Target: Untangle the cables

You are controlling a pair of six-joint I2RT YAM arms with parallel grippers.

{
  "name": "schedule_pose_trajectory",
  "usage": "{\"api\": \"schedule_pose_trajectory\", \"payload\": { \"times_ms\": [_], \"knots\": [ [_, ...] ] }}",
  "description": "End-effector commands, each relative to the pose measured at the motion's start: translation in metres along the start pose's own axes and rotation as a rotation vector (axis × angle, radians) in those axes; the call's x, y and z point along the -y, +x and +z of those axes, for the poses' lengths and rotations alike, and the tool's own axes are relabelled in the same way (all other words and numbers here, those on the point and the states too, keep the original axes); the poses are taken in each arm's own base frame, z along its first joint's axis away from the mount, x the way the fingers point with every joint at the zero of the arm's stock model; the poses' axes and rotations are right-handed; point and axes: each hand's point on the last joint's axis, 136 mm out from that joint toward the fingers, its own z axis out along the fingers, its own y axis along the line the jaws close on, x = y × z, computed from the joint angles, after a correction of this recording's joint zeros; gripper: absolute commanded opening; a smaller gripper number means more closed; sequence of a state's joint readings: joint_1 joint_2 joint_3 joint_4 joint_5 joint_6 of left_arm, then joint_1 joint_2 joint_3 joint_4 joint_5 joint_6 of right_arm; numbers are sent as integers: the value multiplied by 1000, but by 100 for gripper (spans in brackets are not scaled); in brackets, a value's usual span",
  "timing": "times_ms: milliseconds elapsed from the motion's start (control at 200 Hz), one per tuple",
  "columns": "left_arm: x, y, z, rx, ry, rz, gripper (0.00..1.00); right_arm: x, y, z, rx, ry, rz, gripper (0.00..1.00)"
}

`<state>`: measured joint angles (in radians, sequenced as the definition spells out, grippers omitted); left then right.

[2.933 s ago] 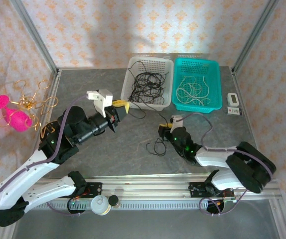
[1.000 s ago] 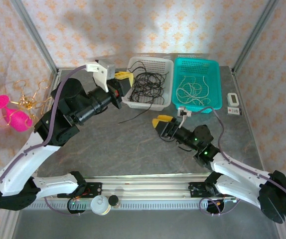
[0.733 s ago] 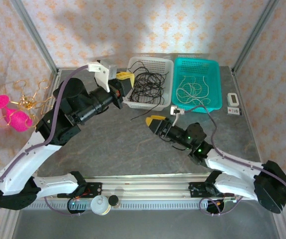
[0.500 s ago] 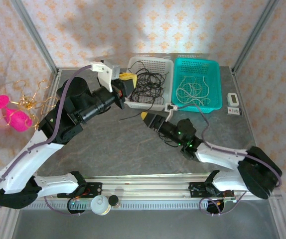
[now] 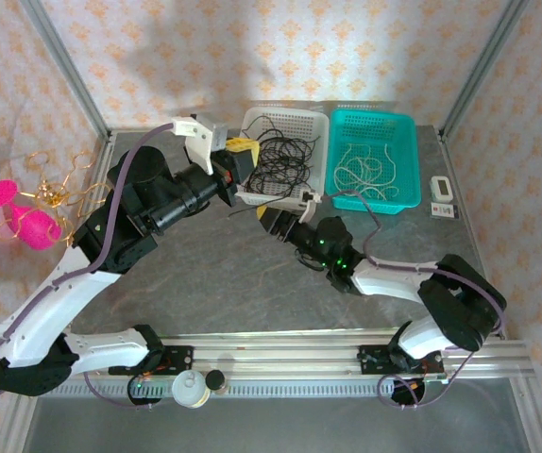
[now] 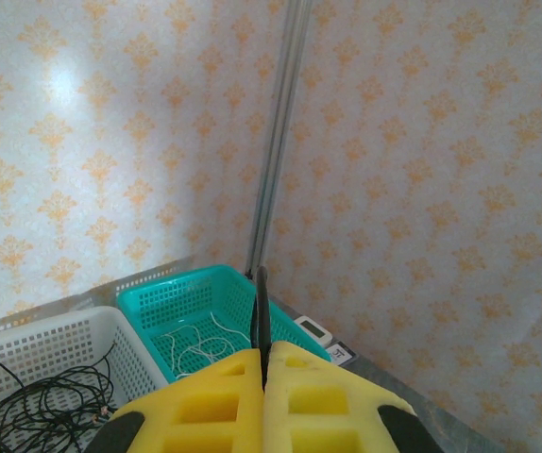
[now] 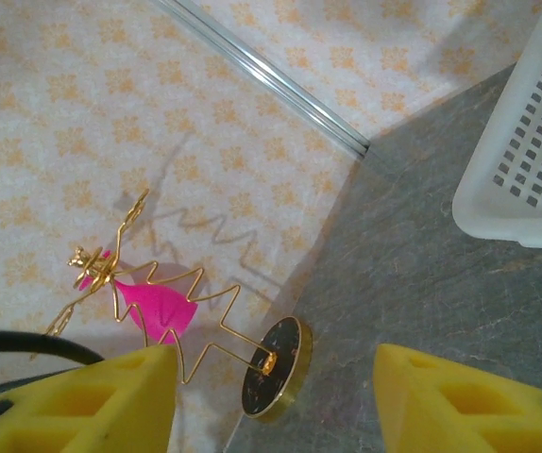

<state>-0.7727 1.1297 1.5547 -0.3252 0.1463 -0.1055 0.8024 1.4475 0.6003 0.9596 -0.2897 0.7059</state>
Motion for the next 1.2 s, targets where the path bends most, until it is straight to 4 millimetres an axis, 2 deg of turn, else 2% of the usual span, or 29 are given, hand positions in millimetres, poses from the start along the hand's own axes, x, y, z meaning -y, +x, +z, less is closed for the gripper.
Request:
{"api": "schedule_pose_trajectory", "payload": {
  "times_ms": [0,65,260,350,460,566,636,706,786,961,1076,1191],
  "knots": [
    [-2,-10,-7,39,-19,11,0,-14,-2,-12,6,-49,-18,61],
    [-4,-11,-6,39,-35,14,0,-12,4,-23,-7,-61,-23,62],
    [-8,-10,1,32,-55,21,0,-27,20,-52,-70,-144,-54,70],
    [-7,-10,3,30,-51,18,0,-38,16,-62,-57,-176,-25,75],
    [-6,-10,6,33,-48,16,0,-45,13,-64,-45,-207,19,77],
    [-6,-9,9,28,-43,14,0,-64,1,-66,-12,-282,64,79],
    [-4,-8,11,26,-36,9,0,-64,-7,-61,19,-269,106,80],
    [-4,-7,11,22,-32,8,0,-43,-10,-48,42,-157,177,80],
    [-3,-8,11,25,-28,5,0,-32,-7,-33,35,-106,201,79],
    [-3,-7,10,25,-25,-1,0,-28,-3,-6,31,-109,225,75],
    [-3,-7,10,26,-25,0,0,-25,4,13,22,-111,238,66],
    [-4,-11,6,34,-35,4,0,-17,24,24,-4,-73,172,47]
  ]
}}
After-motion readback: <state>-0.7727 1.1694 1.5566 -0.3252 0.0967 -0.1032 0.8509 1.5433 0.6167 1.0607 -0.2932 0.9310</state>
